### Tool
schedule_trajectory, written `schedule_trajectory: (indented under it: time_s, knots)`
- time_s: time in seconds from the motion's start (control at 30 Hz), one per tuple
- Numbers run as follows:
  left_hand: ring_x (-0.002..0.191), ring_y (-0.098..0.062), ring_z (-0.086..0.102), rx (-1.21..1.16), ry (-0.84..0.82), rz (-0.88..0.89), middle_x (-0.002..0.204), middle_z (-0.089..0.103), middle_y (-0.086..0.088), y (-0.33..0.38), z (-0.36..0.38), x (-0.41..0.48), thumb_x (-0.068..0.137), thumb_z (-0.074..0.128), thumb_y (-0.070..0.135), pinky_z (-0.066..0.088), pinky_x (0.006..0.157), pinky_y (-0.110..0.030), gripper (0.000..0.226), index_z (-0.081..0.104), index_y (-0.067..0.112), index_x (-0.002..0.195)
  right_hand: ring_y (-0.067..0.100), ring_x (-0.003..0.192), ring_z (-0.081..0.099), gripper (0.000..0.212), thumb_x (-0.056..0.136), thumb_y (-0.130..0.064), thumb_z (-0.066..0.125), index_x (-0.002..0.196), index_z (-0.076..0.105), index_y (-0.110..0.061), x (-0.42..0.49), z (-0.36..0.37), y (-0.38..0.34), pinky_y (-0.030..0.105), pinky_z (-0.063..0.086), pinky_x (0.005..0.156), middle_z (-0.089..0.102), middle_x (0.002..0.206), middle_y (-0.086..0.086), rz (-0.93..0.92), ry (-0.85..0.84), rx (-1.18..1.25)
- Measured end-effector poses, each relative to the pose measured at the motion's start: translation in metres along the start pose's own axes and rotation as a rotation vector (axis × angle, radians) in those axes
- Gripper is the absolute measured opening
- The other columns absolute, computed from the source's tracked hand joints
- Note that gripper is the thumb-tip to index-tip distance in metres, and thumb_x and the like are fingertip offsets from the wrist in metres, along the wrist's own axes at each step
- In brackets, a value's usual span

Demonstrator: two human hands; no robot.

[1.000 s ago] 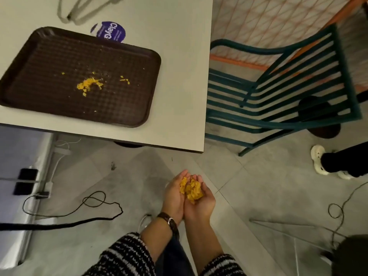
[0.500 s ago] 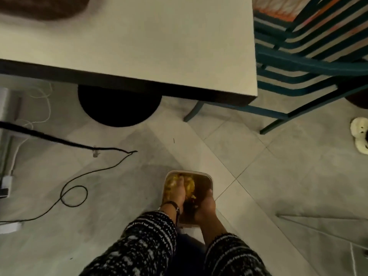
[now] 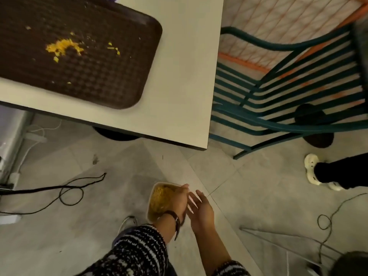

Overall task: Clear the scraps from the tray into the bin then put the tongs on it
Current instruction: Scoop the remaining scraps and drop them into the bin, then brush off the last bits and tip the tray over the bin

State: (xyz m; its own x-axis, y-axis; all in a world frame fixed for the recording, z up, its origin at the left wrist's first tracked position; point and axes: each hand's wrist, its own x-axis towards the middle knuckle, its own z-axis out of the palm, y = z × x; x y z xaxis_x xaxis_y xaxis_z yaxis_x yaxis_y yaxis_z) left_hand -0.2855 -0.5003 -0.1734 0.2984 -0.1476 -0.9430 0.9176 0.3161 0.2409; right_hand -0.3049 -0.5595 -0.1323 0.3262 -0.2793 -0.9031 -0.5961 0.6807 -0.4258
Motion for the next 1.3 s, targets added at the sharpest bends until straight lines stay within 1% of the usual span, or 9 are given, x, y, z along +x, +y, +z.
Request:
schedule_trajectory:
  time_s: [0.1,0.17,0.27,0.37,0.57,0.73,0.87,1.13,1.3]
  knots:
    - [0.113,-0.029,0.056,0.004,-0.062,0.117,0.119,0.062,-0.012,0.034,0.022,-0.079,0.083,0.057,0.033,0.038,0.105,-0.047,0.030,0.066,0.017,0.106,0.028,0.104,0.060,0.027,0.099,-0.019,0.039,0.119,0.054,-0.009,-0.058,0.003,-0.038,0.038,0.050,0.086,0.062,0.114,0.014,-0.141,-0.044,-0.023]
    - [0.117,-0.025,0.052,0.009,-0.133,0.229,0.124,0.058,-0.009,0.055,0.031,-0.122,0.089,0.051,0.026,0.038,0.104,-0.040,0.023,0.062,0.021,0.109,0.029,0.107,0.059,0.028,0.099,-0.019,0.038,0.121,0.052,-0.009,-0.091,0.007,-0.063,0.038,0.049,0.086,0.062,0.115,0.014,-0.216,-0.109,-0.013]
    - [0.113,-0.017,0.051,0.063,-0.236,0.396,0.117,0.056,0.001,0.090,0.036,-0.184,0.094,0.044,0.023,0.037,0.098,-0.033,0.026,0.055,0.021,0.117,0.027,0.106,0.059,0.029,0.100,-0.020,0.036,0.122,0.051,-0.010,-0.146,0.022,-0.099,0.039,0.046,0.092,0.062,0.114,0.013,-0.333,-0.224,-0.046]
    - [0.104,-0.011,0.056,0.087,-0.281,0.544,0.109,0.059,0.006,0.129,0.036,-0.232,0.094,0.044,0.022,0.041,0.092,-0.029,0.022,0.057,0.024,0.112,0.028,0.106,0.059,0.031,0.099,-0.022,0.039,0.124,0.053,-0.009,-0.184,0.042,-0.122,0.040,0.045,0.094,0.062,0.113,0.014,-0.450,-0.315,-0.082]
    - [0.111,-0.018,0.053,0.050,-0.262,0.744,0.113,0.059,0.001,0.201,0.018,-0.306,0.095,0.040,0.020,0.039,0.097,-0.032,0.026,0.057,0.021,0.115,0.025,0.106,0.060,0.030,0.101,-0.026,0.037,0.122,0.055,-0.016,-0.242,0.114,-0.141,0.040,0.046,0.095,0.063,0.115,0.008,-0.568,-0.481,-0.190]
    - [0.110,-0.017,0.055,0.013,-0.172,0.826,0.120,0.059,-0.002,0.257,-0.026,-0.313,0.096,0.037,0.020,0.040,0.100,-0.034,0.030,0.055,0.019,0.121,0.024,0.101,0.063,0.021,0.099,-0.027,0.041,0.108,0.059,-0.023,-0.255,0.183,-0.140,0.037,0.050,0.087,0.065,0.108,0.004,-0.626,-0.519,-0.229]
    - [0.108,-0.017,0.056,-0.016,-0.085,0.850,0.119,0.060,-0.002,0.306,-0.080,-0.297,0.097,0.035,0.017,0.038,0.101,-0.035,0.033,0.054,0.017,0.124,0.027,0.100,0.063,0.020,0.098,-0.021,0.042,0.109,0.059,-0.017,-0.245,0.240,-0.135,0.037,0.050,0.086,0.067,0.106,0.009,-0.608,-0.558,-0.256]
    - [0.104,-0.022,0.056,0.046,0.094,0.829,0.115,0.059,-0.009,0.421,-0.189,-0.251,0.096,0.037,0.013,0.040,0.094,-0.034,0.031,0.056,0.012,0.121,0.023,0.096,0.063,0.019,0.096,-0.021,0.048,0.105,0.063,-0.013,-0.198,0.351,-0.108,0.030,0.050,0.082,0.068,0.101,0.010,-0.649,-0.391,-0.392]
    - [0.100,-0.020,0.057,0.101,0.125,0.780,0.113,0.060,-0.009,0.478,-0.227,-0.218,0.094,0.039,0.011,0.044,0.085,-0.028,0.031,0.057,0.012,0.119,0.020,0.097,0.064,0.015,0.096,-0.020,0.049,0.097,0.064,-0.020,-0.165,0.382,-0.098,0.026,0.049,0.082,0.069,0.100,0.005,-0.768,-0.259,-0.530]
